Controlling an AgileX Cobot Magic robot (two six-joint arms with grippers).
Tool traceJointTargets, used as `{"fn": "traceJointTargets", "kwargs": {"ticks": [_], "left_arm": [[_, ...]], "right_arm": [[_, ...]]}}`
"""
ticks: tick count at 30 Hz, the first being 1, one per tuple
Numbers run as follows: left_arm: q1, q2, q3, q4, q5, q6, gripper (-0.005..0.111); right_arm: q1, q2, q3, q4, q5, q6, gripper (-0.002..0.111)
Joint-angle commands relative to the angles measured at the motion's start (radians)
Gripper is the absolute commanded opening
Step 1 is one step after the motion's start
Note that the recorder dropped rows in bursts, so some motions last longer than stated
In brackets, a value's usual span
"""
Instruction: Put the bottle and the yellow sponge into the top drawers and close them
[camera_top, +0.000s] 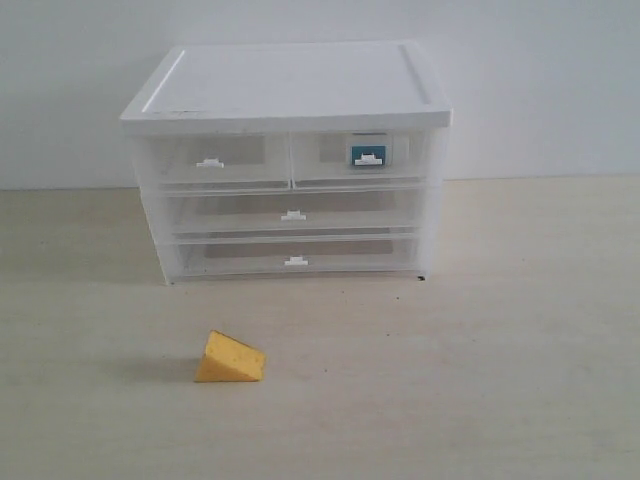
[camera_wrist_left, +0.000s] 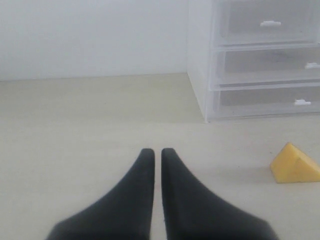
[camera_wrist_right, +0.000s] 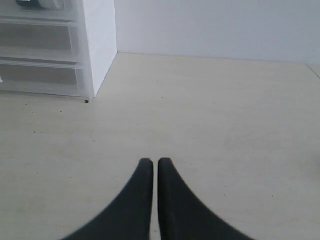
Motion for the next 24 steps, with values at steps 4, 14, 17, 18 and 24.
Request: {"fn": "traceJointTargets", "kwargs": {"ticks": [4, 14, 17, 18, 24], "left_arm": [[0.003, -0.004, 0.003, -0.007, -0.005, -0.006, 0.004], [0.003, -0.004, 0.003, -0.050, -0.276, 0.004, 0.004], [0.003, -0.004, 0.003, -0.074, -0.339, -0.020, 0.004], [0.003, -0.004, 0.003, -0.086, -0.377, -0.040, 0.004], [0.003, 0.016, 0.003, -0.093, -0.726, -0.212, 0.004]], "right_arm": [[-0.001, -0.006, 0.005, 0.002, -0.009, -0.006, 0.001], [-0.001, -0.006, 0.005, 0.002, -0.009, -0.006, 0.001], [-0.001, -0.006, 0.005, 0.002, -0.009, -0.006, 0.001], [-0.001, -0.006, 0.005, 0.002, -0.009, -0.006, 0.001], [-0.001, -0.006, 0.005, 0.002, -0.009, -0.006, 0.001]]}}
